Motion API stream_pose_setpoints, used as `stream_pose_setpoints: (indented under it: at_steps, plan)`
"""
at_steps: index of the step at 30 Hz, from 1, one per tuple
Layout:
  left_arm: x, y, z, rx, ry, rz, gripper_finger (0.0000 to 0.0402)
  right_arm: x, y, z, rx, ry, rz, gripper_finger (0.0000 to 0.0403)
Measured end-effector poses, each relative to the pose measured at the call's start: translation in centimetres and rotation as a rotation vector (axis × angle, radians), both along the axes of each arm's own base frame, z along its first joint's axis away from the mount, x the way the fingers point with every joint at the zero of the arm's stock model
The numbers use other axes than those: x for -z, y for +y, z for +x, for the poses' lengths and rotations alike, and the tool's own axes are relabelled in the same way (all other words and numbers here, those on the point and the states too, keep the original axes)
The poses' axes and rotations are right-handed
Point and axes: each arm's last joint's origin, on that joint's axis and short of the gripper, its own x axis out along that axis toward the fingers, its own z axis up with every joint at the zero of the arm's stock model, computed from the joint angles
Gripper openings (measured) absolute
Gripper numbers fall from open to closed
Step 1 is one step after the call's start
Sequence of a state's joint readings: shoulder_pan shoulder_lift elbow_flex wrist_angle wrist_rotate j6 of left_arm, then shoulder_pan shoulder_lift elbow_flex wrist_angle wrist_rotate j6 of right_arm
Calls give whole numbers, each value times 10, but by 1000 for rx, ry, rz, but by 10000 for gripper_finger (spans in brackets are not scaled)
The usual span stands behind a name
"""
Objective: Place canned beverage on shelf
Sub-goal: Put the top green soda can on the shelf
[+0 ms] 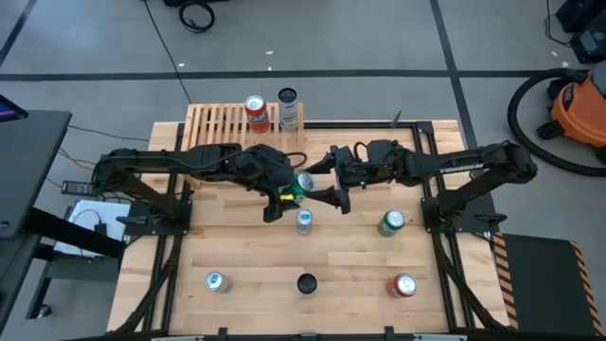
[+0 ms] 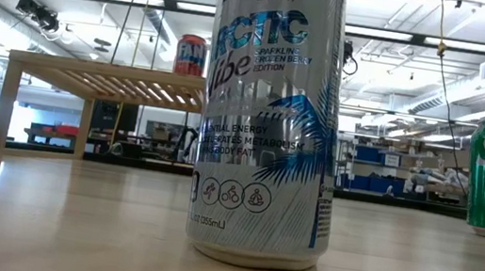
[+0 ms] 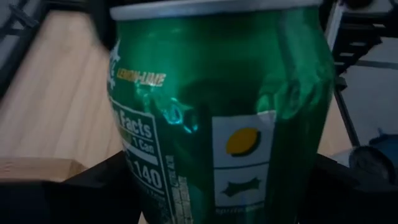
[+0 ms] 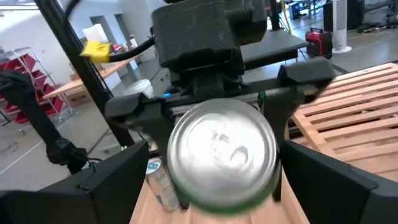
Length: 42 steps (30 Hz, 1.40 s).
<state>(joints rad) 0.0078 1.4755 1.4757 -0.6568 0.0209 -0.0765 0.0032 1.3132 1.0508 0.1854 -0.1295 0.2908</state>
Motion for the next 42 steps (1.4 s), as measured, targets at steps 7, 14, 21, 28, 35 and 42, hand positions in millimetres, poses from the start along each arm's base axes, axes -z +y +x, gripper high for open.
stream_pose_setpoints:
  at_steps: [7,14,21,28,35,42]
  plan:
    - [-16,5,-30,-147,18,81,311,-15,1,-28,-10,23,-40,371]
    - [-36,4,-66,-267,1,127,311,-27,0,-46,-5,-3,-91,371]
    - [-47,5,-102,-414,9,171,311,-29,-1,-53,-2,4,-135,371]
    - [-49,9,-129,-525,-13,227,311,-24,-3,-51,26,42,-162,372]
    - [-28,15,-159,-577,-43,236,311,-23,-3,-50,39,48,-167,372]
    - [10,24,-178,-605,-154,241,311,-23,-4,-50,48,53,-168,372]
